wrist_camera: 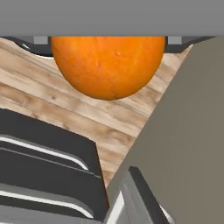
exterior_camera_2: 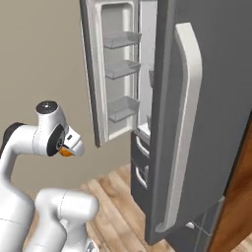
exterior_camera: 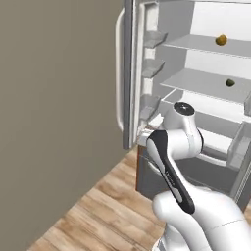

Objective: Place the orange in the correct fridge rack based on whether it is a fruit or vegetable. Finally, close the fridge door.

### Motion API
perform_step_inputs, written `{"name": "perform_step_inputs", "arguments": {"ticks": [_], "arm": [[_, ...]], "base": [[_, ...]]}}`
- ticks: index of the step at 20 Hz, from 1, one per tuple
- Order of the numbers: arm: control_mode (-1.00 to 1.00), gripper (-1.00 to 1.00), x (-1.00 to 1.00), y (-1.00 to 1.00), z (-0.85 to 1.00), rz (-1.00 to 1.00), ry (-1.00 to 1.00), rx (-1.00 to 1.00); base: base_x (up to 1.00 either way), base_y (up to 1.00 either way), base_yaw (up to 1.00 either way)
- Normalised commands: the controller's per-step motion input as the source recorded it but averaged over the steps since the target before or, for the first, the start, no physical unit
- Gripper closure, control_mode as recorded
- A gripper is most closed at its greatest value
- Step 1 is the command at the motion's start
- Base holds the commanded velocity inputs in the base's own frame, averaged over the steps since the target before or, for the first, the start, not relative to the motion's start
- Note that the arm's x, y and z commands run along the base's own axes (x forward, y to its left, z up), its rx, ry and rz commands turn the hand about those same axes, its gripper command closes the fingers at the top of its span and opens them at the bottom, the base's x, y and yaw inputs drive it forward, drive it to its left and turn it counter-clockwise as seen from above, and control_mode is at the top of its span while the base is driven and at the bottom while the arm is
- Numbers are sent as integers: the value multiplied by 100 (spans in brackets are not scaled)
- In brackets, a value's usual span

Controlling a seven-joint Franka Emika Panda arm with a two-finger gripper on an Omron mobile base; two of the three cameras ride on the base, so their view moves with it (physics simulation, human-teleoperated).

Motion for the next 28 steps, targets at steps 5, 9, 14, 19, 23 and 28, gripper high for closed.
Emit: {"name": "perform_step_inputs", "arguments": {"ticks": [5,9,14,19,23,28], "arm": [[100,100,0,0,0,0,0,0],[100,100,0,0,0,0,0,0],[100,100,0,0,0,0,0,0],[100,100,0,0,0,0,0,0],[100,100,0,0,0,0,0,0],[100,100,0,0,0,0,0,0]], "base": [[34,28,-60],[21,14,-64],[41,24,-60],[66,44,-50],[73,37,-45],[72,38,-32]]}}
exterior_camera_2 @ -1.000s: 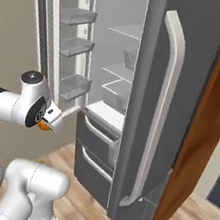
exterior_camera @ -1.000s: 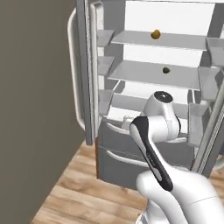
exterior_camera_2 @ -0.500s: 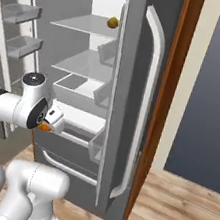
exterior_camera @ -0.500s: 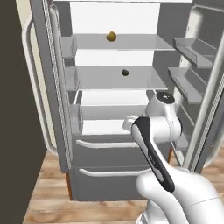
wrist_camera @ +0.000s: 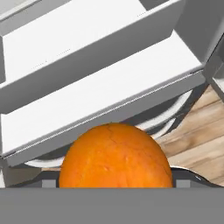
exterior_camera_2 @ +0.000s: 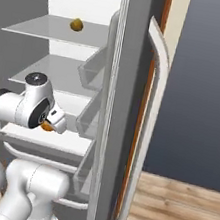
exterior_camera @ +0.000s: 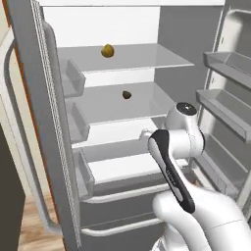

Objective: Place the orange in the correct fridge rack based on whether it is a fruit or vegetable. Finally, close the fridge door.

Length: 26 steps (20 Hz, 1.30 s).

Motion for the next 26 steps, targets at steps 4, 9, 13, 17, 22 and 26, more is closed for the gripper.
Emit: {"name": "perform_step_inputs", "arguments": {"ticks": [4,9,13,17,22,26], "arm": [[100,100,0,0,0,0,0,0],[100,100,0,0,0,0,0,0],[100,100,0,0,0,0,0,0],[100,100,0,0,0,0,0,0],[-100,100,35,0,24,0,-19,0],[-100,100,94,0,38,0,-32,0]], "base": [[37,57,-15],[46,32,-6],[93,0,0],[94,-2,1],[22,0,0],[0,0,0]]}}
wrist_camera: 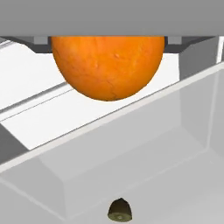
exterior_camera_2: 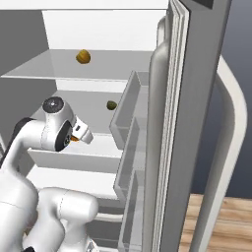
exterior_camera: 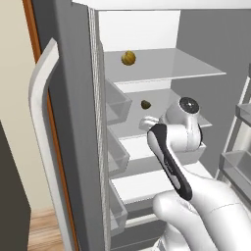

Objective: Place the orange in the correct fridge rack based on whether it is a fruit or vegetable. Finally, close the fridge door.

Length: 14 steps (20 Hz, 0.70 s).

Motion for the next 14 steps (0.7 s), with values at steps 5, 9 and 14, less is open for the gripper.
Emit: {"name": "perform_step_inputs", "arguments": {"ticks": [5,9,14], "arm": [[-100,100,96,1,3,-1,-2,0],[-100,100,89,2,-3,-4,7,0],[-100,100,73,5,-9,-5,4,-3]], "base": [[0,0,0],[0,0,0],[0,0,0]]}}
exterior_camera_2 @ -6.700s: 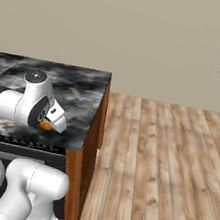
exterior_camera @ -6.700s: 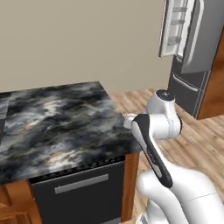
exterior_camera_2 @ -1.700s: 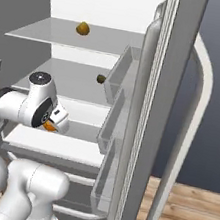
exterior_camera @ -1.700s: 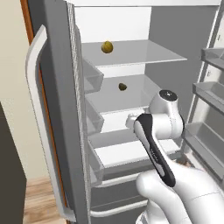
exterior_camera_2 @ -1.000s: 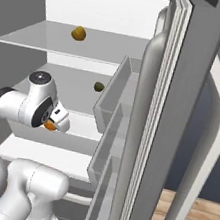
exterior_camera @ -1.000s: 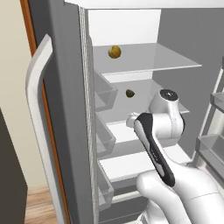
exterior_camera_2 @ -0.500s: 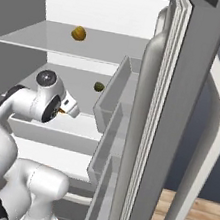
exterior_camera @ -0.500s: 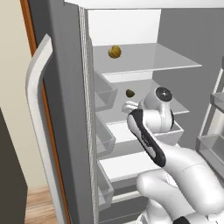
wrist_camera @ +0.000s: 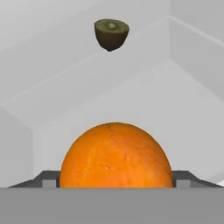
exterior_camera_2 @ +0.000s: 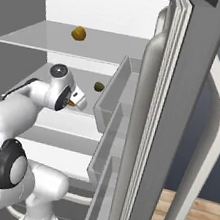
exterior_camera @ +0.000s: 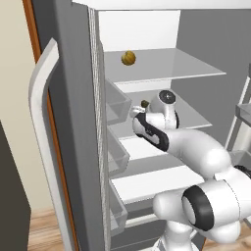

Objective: Place the orange in the correct fridge rack based on whether it is a fruit or vegetable. Finally, close the fridge door.

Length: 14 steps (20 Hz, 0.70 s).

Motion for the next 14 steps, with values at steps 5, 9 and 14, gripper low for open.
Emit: {"name": "perform_step_inputs", "arguments": {"ticks": [5,9,14], "arm": [[-100,100,60,1,-40,-2,0,-7],[-100,100,62,0,-39,0,0,-3],[-100,-100,45,0,-42,0,0,0]], "base": [[0,0,0],[0,0,0],[0,0,0]]}}
